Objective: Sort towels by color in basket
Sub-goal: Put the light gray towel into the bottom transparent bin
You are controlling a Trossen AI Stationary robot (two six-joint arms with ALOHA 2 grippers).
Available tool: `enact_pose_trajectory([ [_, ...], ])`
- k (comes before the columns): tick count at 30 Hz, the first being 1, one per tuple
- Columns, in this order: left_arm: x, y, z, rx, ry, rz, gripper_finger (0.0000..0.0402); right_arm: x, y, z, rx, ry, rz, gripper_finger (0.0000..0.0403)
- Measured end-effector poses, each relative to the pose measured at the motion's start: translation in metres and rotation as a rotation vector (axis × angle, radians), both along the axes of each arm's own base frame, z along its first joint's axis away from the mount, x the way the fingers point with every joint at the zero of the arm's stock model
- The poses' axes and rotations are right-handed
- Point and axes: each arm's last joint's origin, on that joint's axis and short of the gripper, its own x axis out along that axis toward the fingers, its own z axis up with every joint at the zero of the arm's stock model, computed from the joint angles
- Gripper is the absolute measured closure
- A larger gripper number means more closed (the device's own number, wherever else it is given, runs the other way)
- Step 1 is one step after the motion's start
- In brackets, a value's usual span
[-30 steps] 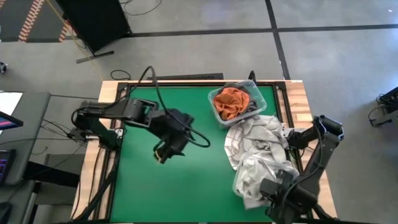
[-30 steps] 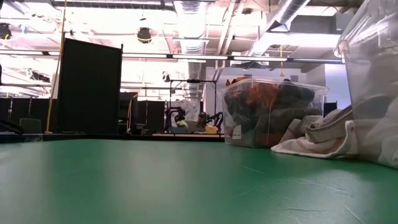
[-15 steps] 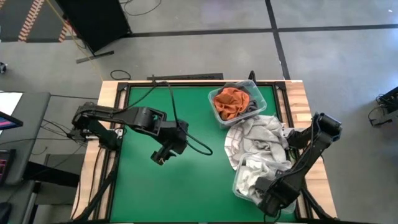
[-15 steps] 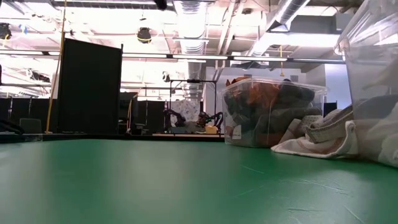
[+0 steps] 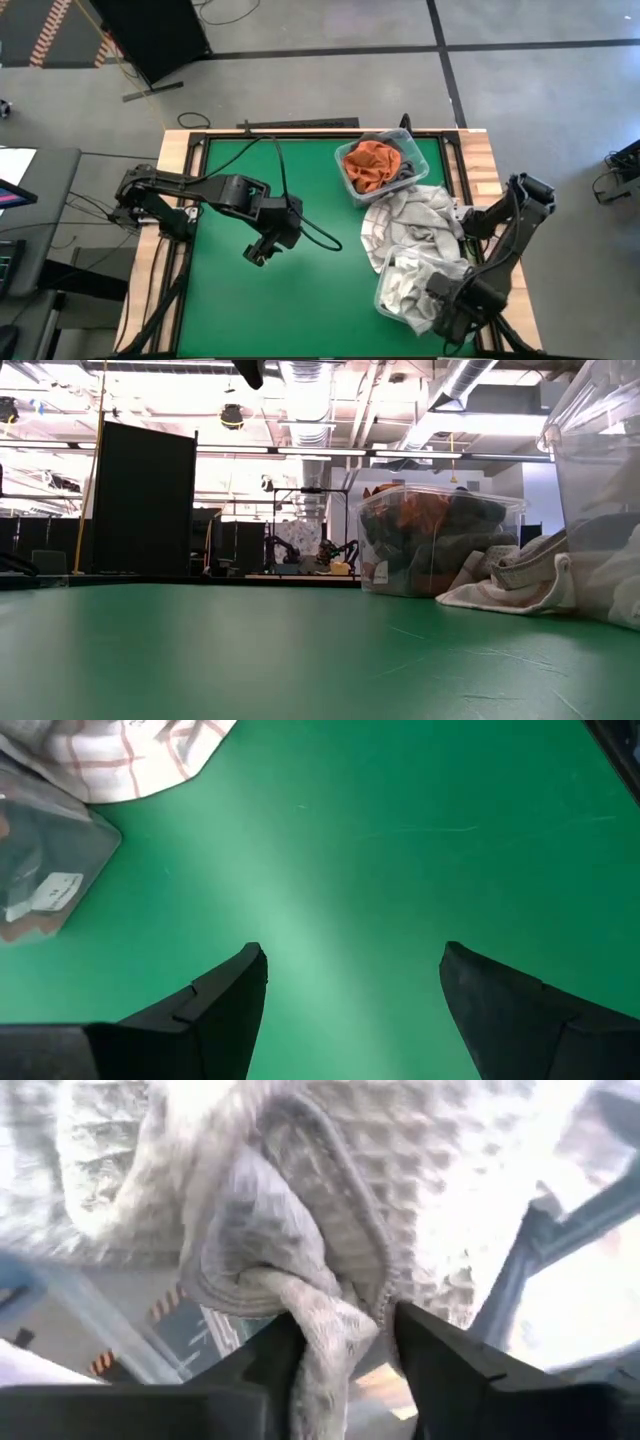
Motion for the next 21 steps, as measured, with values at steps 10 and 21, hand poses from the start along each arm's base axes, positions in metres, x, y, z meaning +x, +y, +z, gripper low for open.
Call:
enact_pose_trajectory([
  [10,0.0,0.0,0.0,0.0,0.0,0.0,0.0118,-0.01,-0.005,0.04,-0.123,-0.132,-0.035,0.0199],
  [21,0.0,0.0,0.0,-0.007,0.002,0.009,0.0118,0.012,-0.011,0.048,-0.275,-0.489,0.086,0.0216],
])
